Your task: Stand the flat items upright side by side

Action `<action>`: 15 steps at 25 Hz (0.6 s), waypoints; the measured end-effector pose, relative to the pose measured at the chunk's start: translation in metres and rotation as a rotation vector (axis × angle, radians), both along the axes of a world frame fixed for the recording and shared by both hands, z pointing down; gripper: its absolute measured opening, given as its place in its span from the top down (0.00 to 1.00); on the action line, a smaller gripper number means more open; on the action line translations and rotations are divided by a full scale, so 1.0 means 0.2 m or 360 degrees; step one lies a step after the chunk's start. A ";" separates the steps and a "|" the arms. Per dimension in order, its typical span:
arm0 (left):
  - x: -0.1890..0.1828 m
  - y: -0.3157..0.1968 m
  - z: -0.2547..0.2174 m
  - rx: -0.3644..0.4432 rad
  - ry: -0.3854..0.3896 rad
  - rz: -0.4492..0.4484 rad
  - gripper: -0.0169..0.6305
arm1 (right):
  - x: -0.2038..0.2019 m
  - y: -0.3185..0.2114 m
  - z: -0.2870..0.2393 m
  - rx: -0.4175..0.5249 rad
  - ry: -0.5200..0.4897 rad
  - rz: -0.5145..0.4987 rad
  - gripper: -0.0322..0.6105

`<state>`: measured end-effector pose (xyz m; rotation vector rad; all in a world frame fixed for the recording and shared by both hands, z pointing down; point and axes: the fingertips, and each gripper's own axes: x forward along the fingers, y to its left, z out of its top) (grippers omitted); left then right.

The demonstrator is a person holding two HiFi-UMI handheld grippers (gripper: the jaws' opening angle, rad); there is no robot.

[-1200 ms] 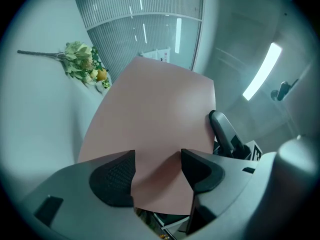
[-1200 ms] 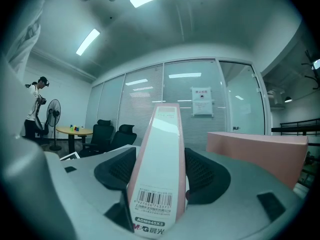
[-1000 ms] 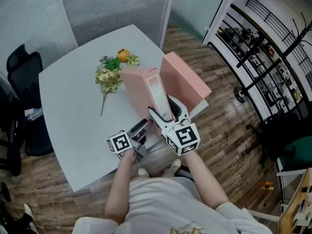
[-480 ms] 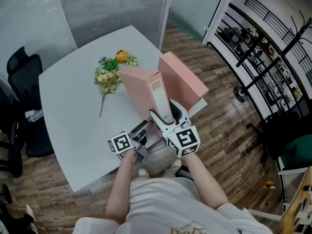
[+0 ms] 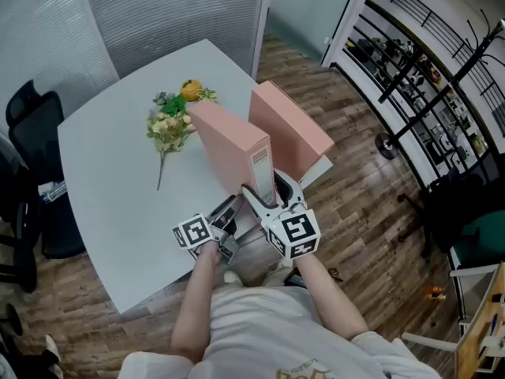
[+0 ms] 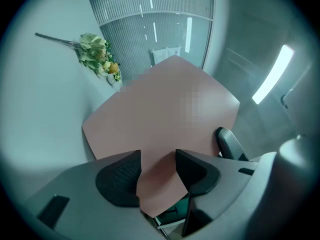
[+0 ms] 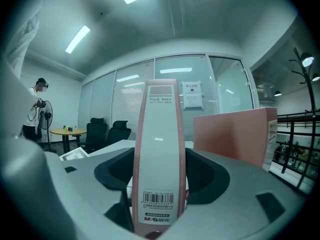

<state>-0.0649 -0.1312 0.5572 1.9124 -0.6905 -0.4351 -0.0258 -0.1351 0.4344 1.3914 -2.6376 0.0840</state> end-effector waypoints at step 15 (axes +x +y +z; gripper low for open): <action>0.00 0.03 0.00 -0.0010 0.0158 0.0016 0.64 | 0.05 0.05 0.19 -0.0104 0.0072 0.0028 0.46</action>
